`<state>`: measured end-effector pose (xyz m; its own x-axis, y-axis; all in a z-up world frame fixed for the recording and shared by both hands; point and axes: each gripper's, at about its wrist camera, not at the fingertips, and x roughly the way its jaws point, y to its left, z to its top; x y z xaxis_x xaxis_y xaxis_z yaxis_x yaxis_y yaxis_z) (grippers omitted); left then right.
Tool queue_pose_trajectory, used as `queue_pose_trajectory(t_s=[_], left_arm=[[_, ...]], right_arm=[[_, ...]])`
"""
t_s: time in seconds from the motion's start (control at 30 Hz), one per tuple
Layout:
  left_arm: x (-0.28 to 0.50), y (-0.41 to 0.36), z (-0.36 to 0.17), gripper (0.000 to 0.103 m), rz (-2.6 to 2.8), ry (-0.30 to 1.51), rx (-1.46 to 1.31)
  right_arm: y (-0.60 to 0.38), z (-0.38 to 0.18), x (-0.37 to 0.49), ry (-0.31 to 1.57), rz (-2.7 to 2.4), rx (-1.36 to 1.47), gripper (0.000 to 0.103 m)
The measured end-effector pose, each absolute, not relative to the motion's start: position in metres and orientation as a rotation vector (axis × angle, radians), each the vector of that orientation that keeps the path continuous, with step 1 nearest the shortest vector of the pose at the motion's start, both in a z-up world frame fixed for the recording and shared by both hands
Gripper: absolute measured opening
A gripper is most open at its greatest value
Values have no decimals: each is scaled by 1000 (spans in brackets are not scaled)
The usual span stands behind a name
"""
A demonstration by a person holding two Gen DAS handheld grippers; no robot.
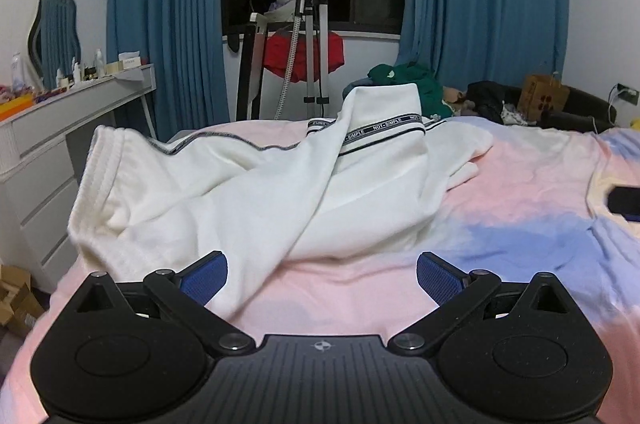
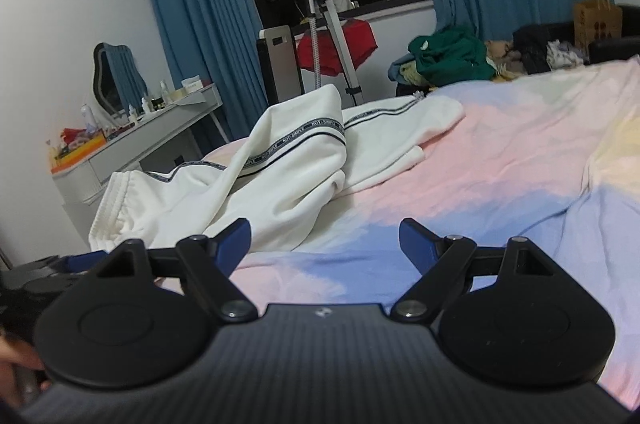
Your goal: Fold clothes
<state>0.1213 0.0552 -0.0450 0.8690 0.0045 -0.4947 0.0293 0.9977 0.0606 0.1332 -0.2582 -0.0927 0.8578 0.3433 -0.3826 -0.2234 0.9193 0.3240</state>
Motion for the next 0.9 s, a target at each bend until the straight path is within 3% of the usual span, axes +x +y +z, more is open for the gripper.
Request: queue_pose_trajectory(t_s=[0.4, 0.77, 0.87, 0.9], left_arm=[[295, 46, -7, 102, 99, 475, -11], [421, -8, -49, 93, 124, 526, 121], [432, -8, -58, 81, 135, 530, 81], [432, -8, -60, 72, 132, 521, 66]], right_arm=[[-280, -115, 167, 524, 214, 477, 83], [-280, -151, 215, 632, 206, 469, 83], [-277, -159, 223, 653, 228, 465, 83], [-276, -162, 226, 661, 232, 460, 83]])
